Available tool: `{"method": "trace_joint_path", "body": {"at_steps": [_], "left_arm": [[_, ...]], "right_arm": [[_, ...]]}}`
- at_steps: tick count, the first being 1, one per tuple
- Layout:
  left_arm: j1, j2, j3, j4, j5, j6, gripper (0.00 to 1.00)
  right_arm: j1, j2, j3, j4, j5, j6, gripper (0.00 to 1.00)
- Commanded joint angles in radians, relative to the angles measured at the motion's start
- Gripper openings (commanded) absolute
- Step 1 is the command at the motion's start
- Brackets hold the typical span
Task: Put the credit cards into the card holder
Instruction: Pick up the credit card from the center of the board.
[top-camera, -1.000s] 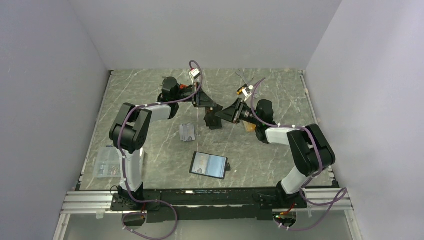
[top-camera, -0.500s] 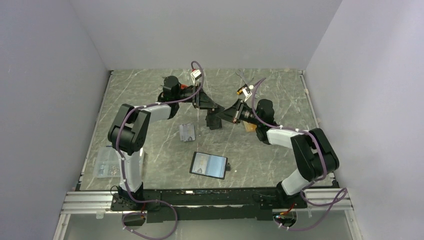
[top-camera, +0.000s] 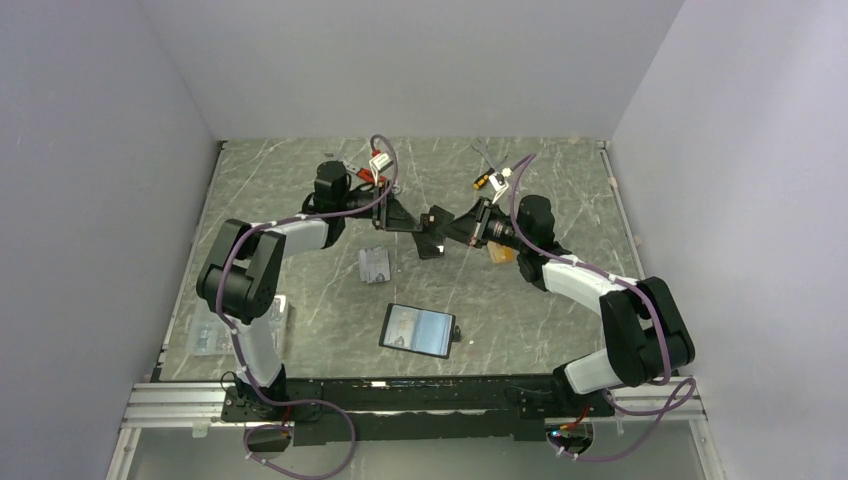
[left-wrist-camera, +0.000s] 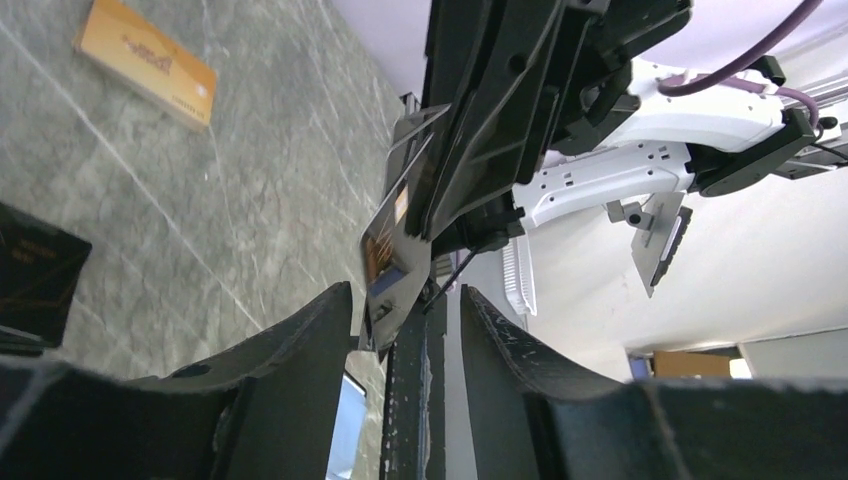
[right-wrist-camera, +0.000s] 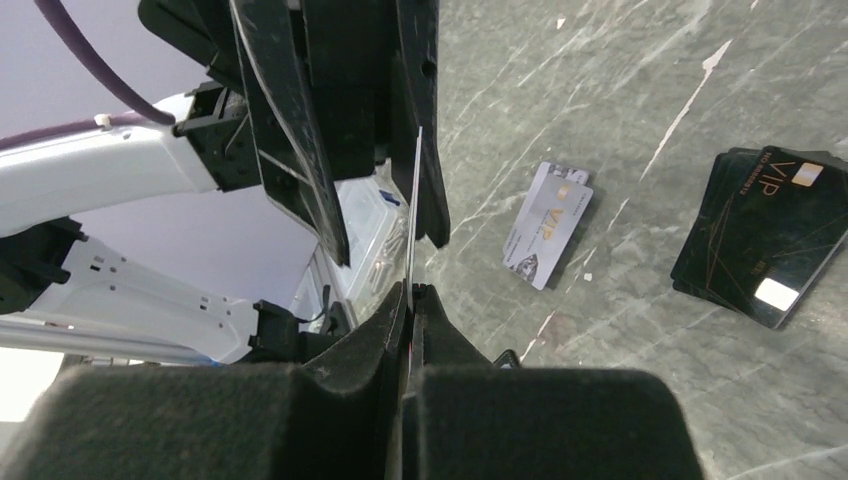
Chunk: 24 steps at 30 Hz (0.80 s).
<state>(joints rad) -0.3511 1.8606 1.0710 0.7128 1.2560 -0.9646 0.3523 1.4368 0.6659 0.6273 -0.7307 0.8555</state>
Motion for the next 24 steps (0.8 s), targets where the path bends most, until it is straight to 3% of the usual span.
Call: {"method": "trace_joint_path", "body": {"at_steps": [1,4,11,19,24], "left_arm": [[0.004,-0.066,-0.055,-0.043,0.011,0.095,0.52],[0.003,-0.074,-0.095,0.001,0.005,0.064,0.55],[-0.015,-0.058,-0.150,0.194,0.025,-0.080,0.51],[0.078,-0.059,-0.024,0.080,-0.007,0.059,0.55],[0.088,-0.061,0.042,0.022,-0.014,0.123,0.48]], "right_arm": [[-0.005,-0.036,0.033,-0.005,0.037,-0.044,0.00],[-0.006,-0.046,0.045,-0.010,0.050,-0.051,0.00],[-0.005,-0.016,0.056,0.055,0.050,-0.010,0.00],[-0.003,0.013,0.052,0.057,-0.035,0.002,0.00],[0.003,0.037,0.039,0.080,-0.067,0.021,0.00]]}}
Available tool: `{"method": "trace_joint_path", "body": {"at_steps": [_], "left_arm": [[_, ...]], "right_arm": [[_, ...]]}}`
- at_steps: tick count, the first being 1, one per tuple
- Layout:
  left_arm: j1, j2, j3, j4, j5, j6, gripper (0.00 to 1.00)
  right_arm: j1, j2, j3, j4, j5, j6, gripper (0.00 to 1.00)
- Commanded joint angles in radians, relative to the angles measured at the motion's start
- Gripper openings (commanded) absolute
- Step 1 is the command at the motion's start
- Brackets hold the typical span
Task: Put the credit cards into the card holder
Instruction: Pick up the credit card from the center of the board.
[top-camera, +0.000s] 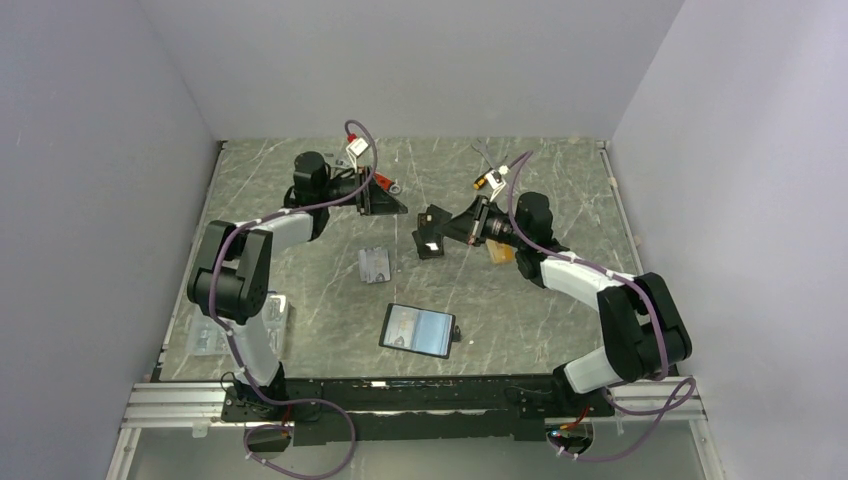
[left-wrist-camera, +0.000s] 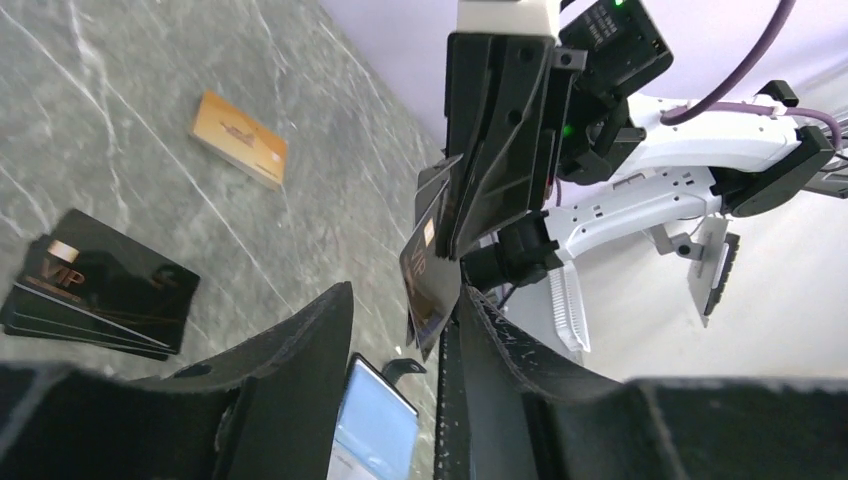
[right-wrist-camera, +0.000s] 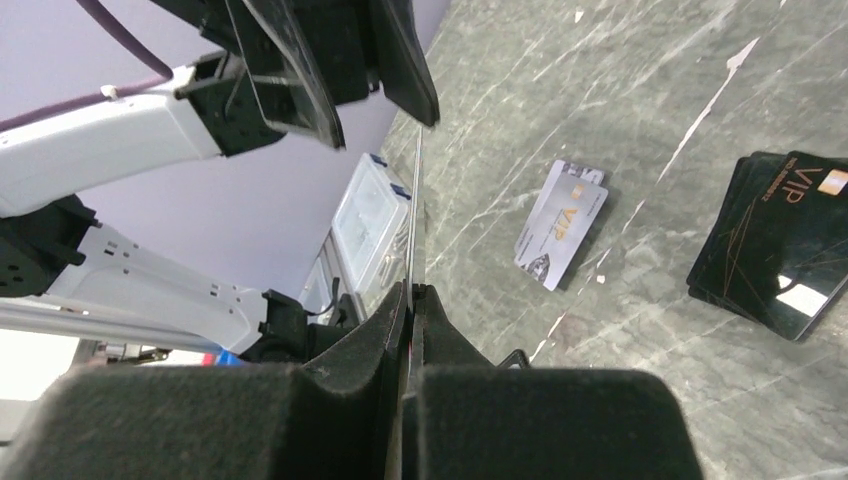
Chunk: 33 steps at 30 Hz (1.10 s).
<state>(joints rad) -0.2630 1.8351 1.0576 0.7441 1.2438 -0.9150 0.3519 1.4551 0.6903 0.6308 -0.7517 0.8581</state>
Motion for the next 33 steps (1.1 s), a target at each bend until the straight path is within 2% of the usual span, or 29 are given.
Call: {"method": "trace_joint_path", "body": {"at_steps": [1,6,15,20,25,33], "left_arm": [[-0.002,-0.030,0.058,0.002,0.000,0.063,0.47],[-0.013,0.005,0.057,0.066,0.012,0.010,0.40],[-0.023,0.013,0.060,-0.065,-0.009,0.109,0.41],[-0.045,0.006,0.042,-0.016,0.003,0.067,0.40],[-0.062,0.000,0.032,-0.038,0.003,0.087,0.39],[-0.061,0.000,0.016,-0.021,0.009,0.070,0.27]], "right_arm": [[0.005,0.023,0.012,0.088,-0.046,0.024,0.00],[0.010,0.041,0.024,0.099,-0.057,0.032,0.00],[0.009,0.052,0.029,0.106,-0.061,0.036,0.00],[0.011,0.062,0.036,0.110,-0.054,0.039,0.00],[0.009,0.074,0.034,0.133,-0.055,0.054,0.00],[0.009,0.067,0.016,0.122,-0.031,0.046,0.00]]}}
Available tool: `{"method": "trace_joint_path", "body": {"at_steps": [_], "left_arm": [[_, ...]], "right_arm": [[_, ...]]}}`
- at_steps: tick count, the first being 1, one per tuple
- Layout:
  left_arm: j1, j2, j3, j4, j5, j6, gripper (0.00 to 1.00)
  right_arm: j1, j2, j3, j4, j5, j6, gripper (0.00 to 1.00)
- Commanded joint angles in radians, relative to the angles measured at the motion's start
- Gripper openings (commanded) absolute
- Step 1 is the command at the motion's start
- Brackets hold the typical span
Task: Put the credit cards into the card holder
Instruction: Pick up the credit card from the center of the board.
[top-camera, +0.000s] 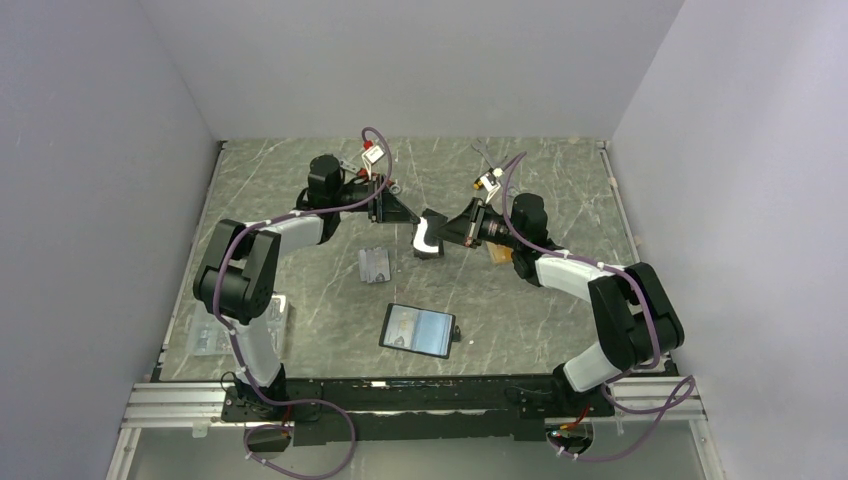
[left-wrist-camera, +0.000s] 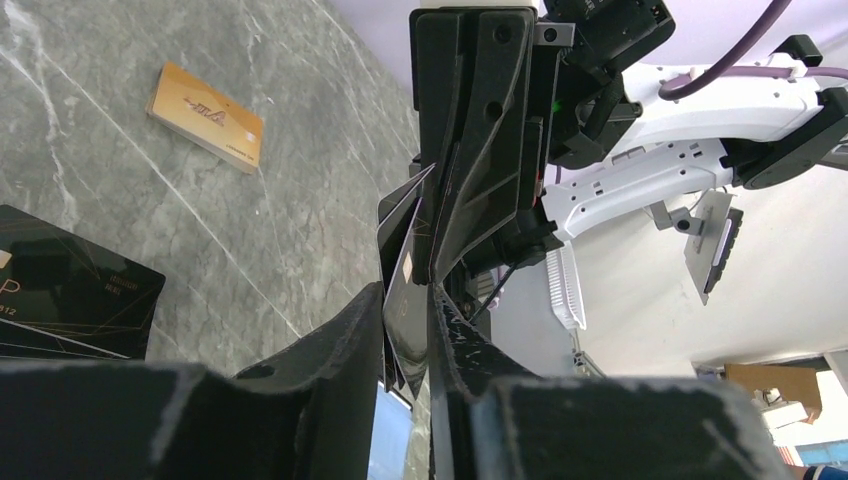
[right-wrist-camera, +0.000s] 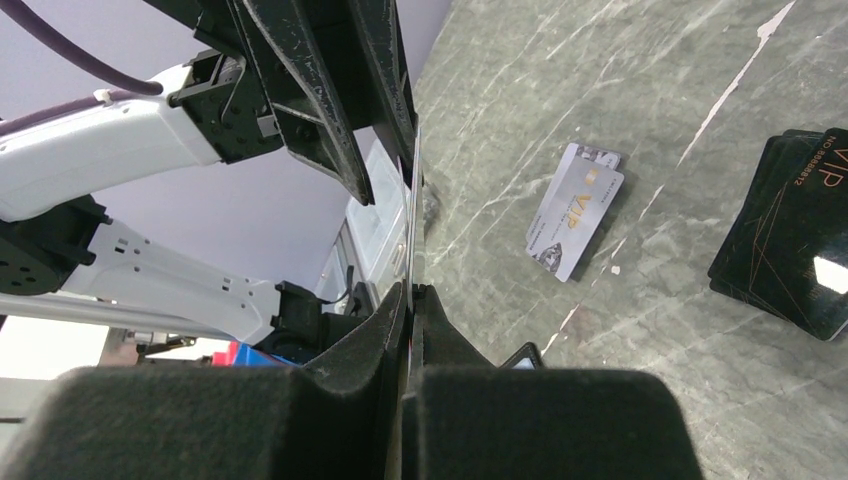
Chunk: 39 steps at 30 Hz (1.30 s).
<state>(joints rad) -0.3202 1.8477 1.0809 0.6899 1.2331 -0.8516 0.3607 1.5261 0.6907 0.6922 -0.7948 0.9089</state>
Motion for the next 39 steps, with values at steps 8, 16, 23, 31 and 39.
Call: {"method": "trace_joint_path", "body": {"at_steps": [8,16,23,31,39], "left_arm": [[0.003,-0.023,-0.011,-0.023,0.010,0.056,0.12],[0.012,-0.011,0.010,-0.089,-0.027,0.089,0.00],[0.056,0.021,-0.004,-0.093,-0.039,0.074,0.00],[0.122,-0.050,-0.058,-0.175,-0.020,0.153,0.00],[0.148,-0.056,-0.057,-0.308,-0.084,0.255,0.00]], "right_arm": [[0.000,-0.008,0.009,0.060,0.038,-0.004,0.00],[0.001,-0.006,-0.001,0.076,0.025,0.004,0.00],[-0.003,-0.009,-0.014,0.050,0.028,-0.014,0.00],[-0.020,-0.008,-0.030,0.040,0.031,-0.027,0.00],[-0.022,0.027,-0.039,0.091,0.032,0.005,0.00]]}}
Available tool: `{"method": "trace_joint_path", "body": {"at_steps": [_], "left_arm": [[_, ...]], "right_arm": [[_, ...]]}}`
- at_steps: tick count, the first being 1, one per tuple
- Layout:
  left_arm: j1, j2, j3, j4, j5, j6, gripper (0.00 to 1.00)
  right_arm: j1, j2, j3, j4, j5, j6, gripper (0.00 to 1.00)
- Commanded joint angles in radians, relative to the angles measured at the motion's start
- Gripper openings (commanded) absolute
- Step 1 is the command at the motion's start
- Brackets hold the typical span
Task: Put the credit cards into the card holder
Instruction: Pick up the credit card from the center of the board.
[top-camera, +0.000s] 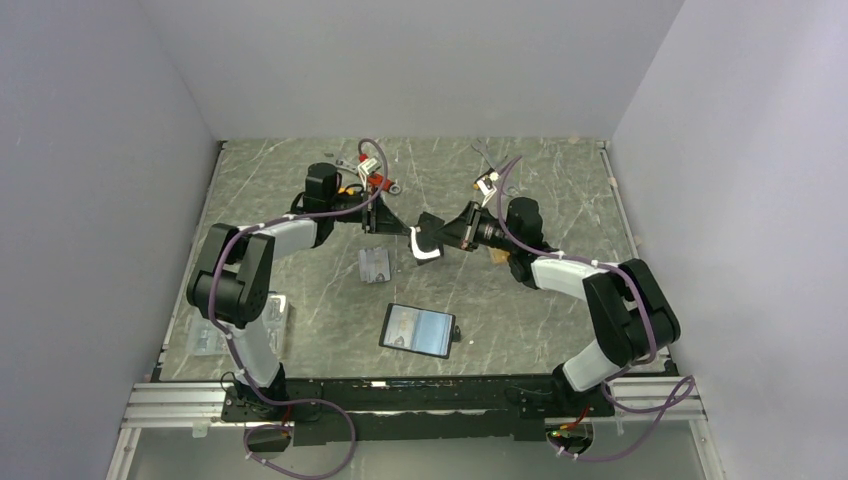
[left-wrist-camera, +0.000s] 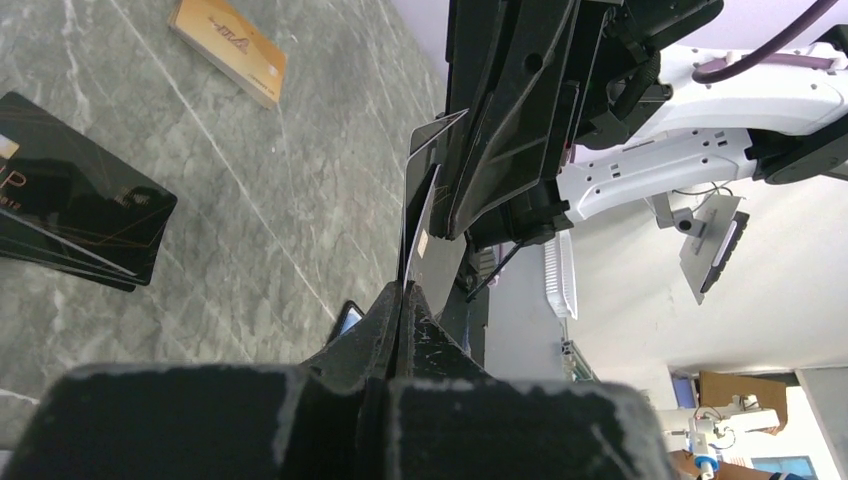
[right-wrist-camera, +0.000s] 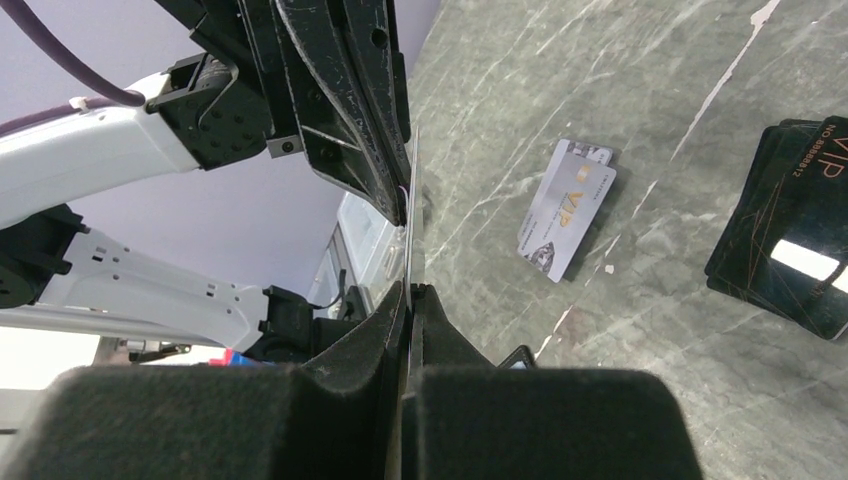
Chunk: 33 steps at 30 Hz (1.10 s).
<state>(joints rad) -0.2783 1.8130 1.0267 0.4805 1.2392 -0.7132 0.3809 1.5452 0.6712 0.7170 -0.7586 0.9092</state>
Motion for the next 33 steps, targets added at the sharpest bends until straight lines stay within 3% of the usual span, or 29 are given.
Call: {"method": "trace_joint_path", "body": {"at_steps": [1,13,18,23,28,33], "left_arm": [[0.110,-0.013,-0.001,-0.117,-0.104,0.126,0.00],[0.173,0.074,0.013,-0.162,-0.151,0.139,0.00],[0.144,0.077,-0.001,-0.057,-0.072,0.064,0.01],[0.032,0.014,-0.081,0.031,-0.038,-0.003,0.38],[-0.055,0.004,-0.108,0.103,-0.039,-0.068,0.45],[-0.066,0.044,-0.117,0.304,-0.041,-0.225,0.48]], "right_arm": [[-0.042,0.012,-0.019,0.070,-0.005,0.007,0.00],[-0.060,0.090,0.000,0.107,-0.024,0.037,0.04],[-0.061,0.126,-0.001,0.151,-0.022,0.068,0.01],[-0.063,0.145,0.003,0.212,-0.006,0.106,0.00],[-0.058,0.167,-0.001,0.313,0.016,0.172,0.00],[-0.037,0.181,0.006,0.334,0.035,0.189,0.00]]}}
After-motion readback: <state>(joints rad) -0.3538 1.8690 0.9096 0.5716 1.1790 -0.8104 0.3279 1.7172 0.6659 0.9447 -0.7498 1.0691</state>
